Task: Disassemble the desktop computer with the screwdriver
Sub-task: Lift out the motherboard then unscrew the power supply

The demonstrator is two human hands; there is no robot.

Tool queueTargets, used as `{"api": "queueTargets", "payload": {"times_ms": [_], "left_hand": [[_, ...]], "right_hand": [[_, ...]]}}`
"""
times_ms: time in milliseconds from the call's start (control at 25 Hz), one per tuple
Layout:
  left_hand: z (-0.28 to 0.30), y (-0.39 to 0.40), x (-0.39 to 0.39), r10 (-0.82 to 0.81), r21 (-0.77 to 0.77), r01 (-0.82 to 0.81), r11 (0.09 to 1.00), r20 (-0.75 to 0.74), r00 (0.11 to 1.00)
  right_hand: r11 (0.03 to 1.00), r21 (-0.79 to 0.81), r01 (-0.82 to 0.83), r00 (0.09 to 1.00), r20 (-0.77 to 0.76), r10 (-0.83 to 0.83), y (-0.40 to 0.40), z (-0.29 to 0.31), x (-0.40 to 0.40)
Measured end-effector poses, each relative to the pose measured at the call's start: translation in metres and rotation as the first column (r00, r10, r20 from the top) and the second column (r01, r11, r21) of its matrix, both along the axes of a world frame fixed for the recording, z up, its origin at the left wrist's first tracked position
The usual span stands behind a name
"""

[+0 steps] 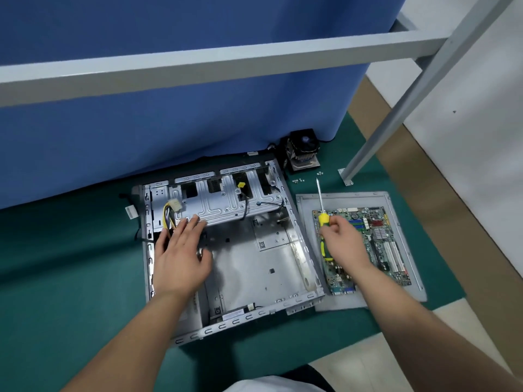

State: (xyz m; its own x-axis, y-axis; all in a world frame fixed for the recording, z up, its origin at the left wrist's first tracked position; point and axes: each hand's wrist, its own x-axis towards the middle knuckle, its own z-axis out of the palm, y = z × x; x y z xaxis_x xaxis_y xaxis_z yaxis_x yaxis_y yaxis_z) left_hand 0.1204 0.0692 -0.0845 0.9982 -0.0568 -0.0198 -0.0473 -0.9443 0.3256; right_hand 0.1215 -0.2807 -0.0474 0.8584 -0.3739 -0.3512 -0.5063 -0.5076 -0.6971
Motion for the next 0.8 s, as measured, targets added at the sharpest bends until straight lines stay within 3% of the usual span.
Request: {"api": "queueTargets", "payload": {"times_ms": [80,160,200,280,360,440,560,800], "left_hand": [[0.008,0.002,-0.003,0.001,-0.161,-0.008,0.987,-0.041,0.999],[0.017,0.0,-0.006,0.026,-0.432,-0.061,0.9,-0.088,0.996],[0.025,-0.007,-0.008,0.035,-0.597,-0.114,0.794,-0.142,0.989],[0.043,-0.029,-0.017,-0.004,-0.863,-0.232,0.449,-0.262,0.965],[0.053,-0.044,-0.033,-0.073,-0.929,-0.349,0.119,-0.359,0.93],[0.057,-0.047,-0.049,-0.102,-0.886,-0.458,-0.075,-0.45,0.887],[0.053,-0.034,-0.079,-0.076,-0.82,-0.554,-0.143,-0.549,0.832],[0.056,-0.013,-0.125,-0.025,-0.768,-0.62,-0.161,-0.624,0.781]], "right_hand": [[0.989,0.148,0.003,0.999,0.038,-0.009,0.028,0.029,-0.021],[0.969,0.242,-0.042,0.999,0.017,0.039,0.062,0.049,-0.047],[0.958,0.279,-0.061,0.998,0.006,0.062,0.079,0.053,-0.06],[0.927,0.367,-0.071,0.997,-0.005,0.078,0.109,0.05,-0.088],[0.885,0.464,-0.032,0.998,-0.026,0.05,0.139,0.04,-0.115],[0.855,0.519,0.007,0.999,-0.048,0.021,0.16,0.029,-0.137],[0.841,0.54,0.029,0.997,-0.074,0.013,0.186,0.019,-0.166],[0.861,0.509,-0.004,0.991,-0.115,0.073,0.208,0.009,-0.206]]}}
